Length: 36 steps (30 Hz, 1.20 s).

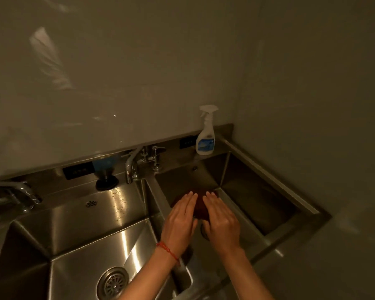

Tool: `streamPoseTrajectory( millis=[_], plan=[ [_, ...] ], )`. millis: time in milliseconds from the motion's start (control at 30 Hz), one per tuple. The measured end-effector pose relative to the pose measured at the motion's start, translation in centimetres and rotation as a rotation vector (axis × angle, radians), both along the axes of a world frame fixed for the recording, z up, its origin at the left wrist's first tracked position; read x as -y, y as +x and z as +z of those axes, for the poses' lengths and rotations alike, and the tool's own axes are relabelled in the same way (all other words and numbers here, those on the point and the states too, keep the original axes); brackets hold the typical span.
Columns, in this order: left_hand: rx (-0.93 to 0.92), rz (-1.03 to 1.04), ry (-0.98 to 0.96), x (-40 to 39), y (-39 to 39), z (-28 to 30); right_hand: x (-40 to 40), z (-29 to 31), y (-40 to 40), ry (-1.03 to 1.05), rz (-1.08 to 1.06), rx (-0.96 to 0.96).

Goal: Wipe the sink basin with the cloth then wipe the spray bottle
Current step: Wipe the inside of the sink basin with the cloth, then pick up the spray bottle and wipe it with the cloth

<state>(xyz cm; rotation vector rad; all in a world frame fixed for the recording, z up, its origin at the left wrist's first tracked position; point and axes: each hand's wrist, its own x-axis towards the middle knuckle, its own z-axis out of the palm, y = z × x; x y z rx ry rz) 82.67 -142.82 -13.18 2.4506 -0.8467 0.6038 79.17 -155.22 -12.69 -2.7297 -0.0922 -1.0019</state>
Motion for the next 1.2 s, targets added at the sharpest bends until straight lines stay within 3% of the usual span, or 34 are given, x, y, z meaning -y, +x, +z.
streamPoseTrajectory(
  millis=[433,867,1200],
  plan=[
    [0.243,0.065,0.06,9.6,-0.1,0.6,11.0,0.8,-0.1,-0.005,0.18,0.062],
    [0.385,0.048,0.097,9.9,5.5,1.4,12.0,1.2,5.1,-0.03,0.243,0.011],
    [0.354,0.067,0.116,8.8,10.2,2.5,11.7,1.6,8.9,0.027,0.285,0.003]
  ],
)
